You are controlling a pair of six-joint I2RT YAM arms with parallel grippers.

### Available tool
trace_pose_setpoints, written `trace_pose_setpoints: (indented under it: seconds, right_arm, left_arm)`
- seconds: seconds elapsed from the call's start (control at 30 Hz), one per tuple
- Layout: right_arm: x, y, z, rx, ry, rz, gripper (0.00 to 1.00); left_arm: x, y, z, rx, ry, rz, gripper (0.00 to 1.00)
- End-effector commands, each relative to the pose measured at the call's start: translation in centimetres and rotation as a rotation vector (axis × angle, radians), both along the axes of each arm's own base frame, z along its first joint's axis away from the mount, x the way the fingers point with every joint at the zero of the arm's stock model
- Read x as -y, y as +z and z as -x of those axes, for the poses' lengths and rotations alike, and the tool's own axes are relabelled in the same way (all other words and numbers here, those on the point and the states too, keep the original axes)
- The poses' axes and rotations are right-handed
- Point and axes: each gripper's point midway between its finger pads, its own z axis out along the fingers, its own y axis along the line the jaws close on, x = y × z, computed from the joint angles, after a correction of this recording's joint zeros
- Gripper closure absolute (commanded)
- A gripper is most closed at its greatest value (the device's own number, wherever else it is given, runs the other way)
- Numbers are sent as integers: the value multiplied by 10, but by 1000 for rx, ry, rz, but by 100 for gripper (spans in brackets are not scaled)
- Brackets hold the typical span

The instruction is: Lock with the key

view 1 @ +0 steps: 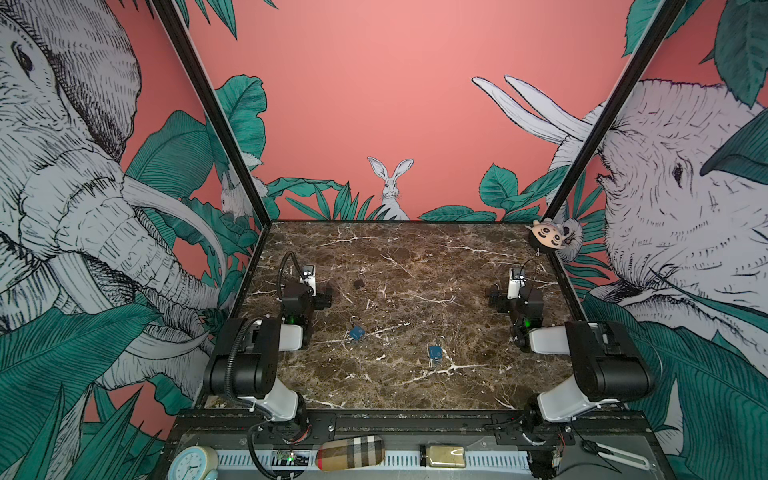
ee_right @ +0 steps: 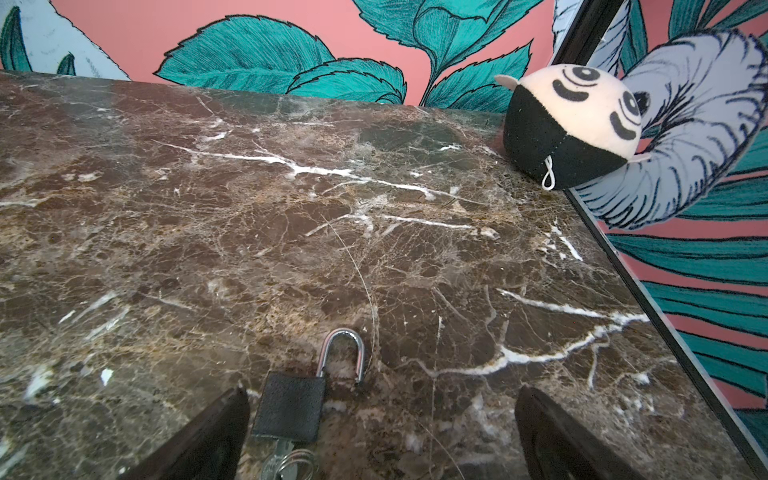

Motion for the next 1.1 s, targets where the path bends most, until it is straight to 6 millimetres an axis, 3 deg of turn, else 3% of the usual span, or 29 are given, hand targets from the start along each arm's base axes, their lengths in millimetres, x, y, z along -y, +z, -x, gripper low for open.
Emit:
trace_pose_setpoints:
  seconds: [0.0,0.67,0.9,1.07]
  right_arm:
    - [0,13,-6,41,3,-3,1]
    - [2,14,-4,48,-9,0,1]
    - [3,38,3,82,-15,1,1]
    - [3,58,12,96,-16,-8,1]
  left_arm:
    - [3,7,-3,17,-14,-4,1]
    - [7,9,-3,22,-40,-9,1]
    - [13,16,-5,-13,-80,-9,1]
    - [15,38,-6,-34,-89,-11,1]
